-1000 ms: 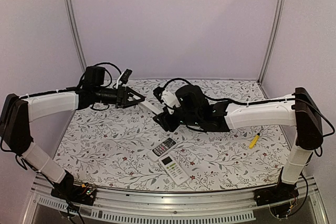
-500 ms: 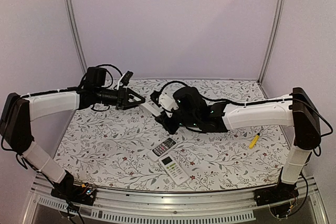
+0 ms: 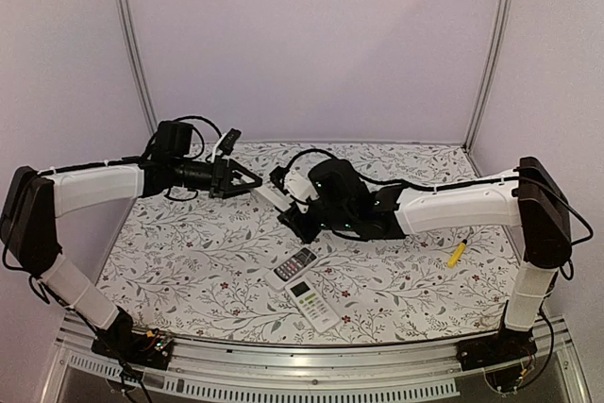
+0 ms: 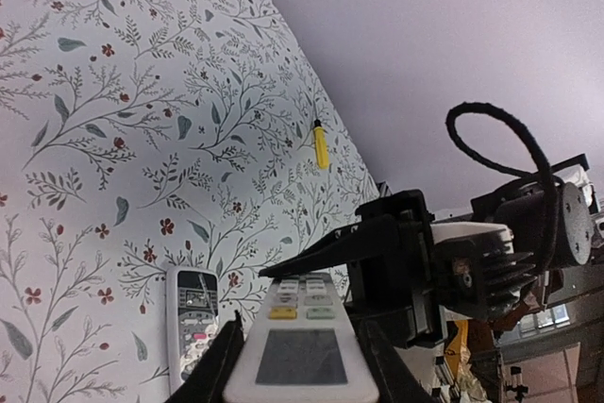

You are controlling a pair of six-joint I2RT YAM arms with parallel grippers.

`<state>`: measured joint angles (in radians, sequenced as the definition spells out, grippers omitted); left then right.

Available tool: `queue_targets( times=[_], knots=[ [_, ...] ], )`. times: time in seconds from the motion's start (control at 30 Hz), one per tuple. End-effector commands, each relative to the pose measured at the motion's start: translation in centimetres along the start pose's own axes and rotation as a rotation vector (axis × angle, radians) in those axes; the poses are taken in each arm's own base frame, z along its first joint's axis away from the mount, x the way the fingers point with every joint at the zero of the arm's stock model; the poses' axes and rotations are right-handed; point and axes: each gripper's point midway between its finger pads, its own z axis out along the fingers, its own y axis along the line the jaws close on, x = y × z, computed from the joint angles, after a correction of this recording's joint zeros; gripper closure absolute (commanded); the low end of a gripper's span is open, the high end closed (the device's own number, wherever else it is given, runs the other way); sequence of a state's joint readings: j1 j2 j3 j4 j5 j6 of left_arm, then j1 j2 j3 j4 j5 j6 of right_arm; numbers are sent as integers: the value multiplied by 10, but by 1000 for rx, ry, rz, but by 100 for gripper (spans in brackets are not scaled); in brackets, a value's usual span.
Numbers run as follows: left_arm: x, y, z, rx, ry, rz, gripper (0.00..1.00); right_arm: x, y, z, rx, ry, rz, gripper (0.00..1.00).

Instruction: Unload the batteries from the remote control

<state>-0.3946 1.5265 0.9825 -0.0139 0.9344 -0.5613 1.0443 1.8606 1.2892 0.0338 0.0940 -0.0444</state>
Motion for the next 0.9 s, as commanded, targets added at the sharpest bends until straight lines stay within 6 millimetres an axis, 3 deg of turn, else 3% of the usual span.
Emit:
queue_targets(
  times=[0.0, 0.13, 0.2, 0.37, 0.47, 0.6, 0.77, 0.87],
  knots=[
    [-5, -12, 5, 40, 7, 47, 97, -8, -1, 5, -3, -18, 12, 69],
    [-5, -12, 5, 42, 8, 47, 97, -9, -1, 5, -1, -22, 13, 76],
    [-5, -12, 5, 42, 9, 48, 90, -10, -1, 4, 1, -25, 20, 83],
    [-10, -18, 1, 32, -15, 87, 36, -14, -1, -7, -38, -61, 71, 96],
    [-15, -20, -8, -12, -46, 111, 20, -13, -9, -16, -90, -76, 151, 98],
    [-31, -20, -26, -112, -140, 174, 12, -15, -22, -33, -166, -103, 257, 98],
    [-43, -23, -43, -189, -220, 231, 11, 6, -48, -49, -191, -78, 419, 98],
    [-44, -24, -45, -198, -228, 239, 10, 29, -65, -56, -185, -38, 540, 97]
  ],
)
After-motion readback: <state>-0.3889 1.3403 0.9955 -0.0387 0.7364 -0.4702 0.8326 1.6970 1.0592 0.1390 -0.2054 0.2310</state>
